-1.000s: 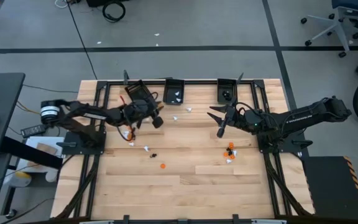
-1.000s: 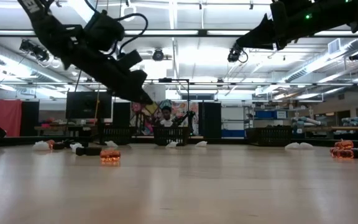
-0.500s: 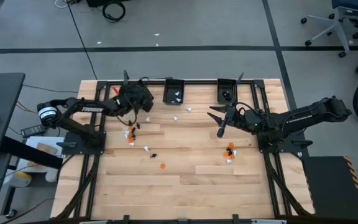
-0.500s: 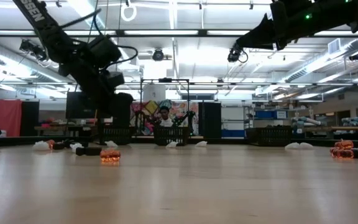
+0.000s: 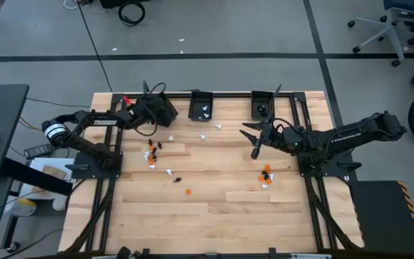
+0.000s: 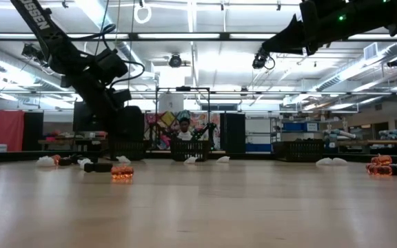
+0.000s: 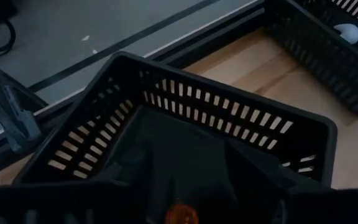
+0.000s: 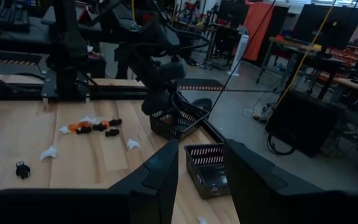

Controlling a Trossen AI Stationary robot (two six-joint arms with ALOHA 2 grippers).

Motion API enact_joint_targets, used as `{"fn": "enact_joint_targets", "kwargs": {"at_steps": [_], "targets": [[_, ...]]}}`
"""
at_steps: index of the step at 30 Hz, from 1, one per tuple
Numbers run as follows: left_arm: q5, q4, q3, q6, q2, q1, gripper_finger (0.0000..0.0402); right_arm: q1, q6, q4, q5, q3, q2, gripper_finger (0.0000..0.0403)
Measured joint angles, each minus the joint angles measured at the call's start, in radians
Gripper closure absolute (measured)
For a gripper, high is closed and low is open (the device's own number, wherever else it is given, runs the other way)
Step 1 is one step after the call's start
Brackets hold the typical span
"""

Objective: Sort Halloween decoration
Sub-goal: Adjust the left black bin

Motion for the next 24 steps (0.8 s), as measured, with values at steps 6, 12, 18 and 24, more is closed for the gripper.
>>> {"fn": "enact_joint_targets", "kwargs": {"at_steps": [6,12,18,24], "targets": [[0.025,-0.058,0.021,0.032,0.001,0.000,0.0201,-0.003,-0.007,0.003,0.000,0.000,0.000,0.0270],[0.114,-0.170,0.080,0.085,0.001,-0.007,0.0201,-0.014,-0.026,0.018,-0.001,0.000,0.000,0.0270],[0.121,-0.274,0.101,0.217,0.001,-0.038,0.0206,-0.029,-0.046,0.023,-0.001,0.000,0.000,0.0270],[0.122,-0.308,0.101,0.375,0.001,-0.102,0.0219,-0.034,-0.051,0.023,-0.009,0.000,0.000,0.0270]]}}
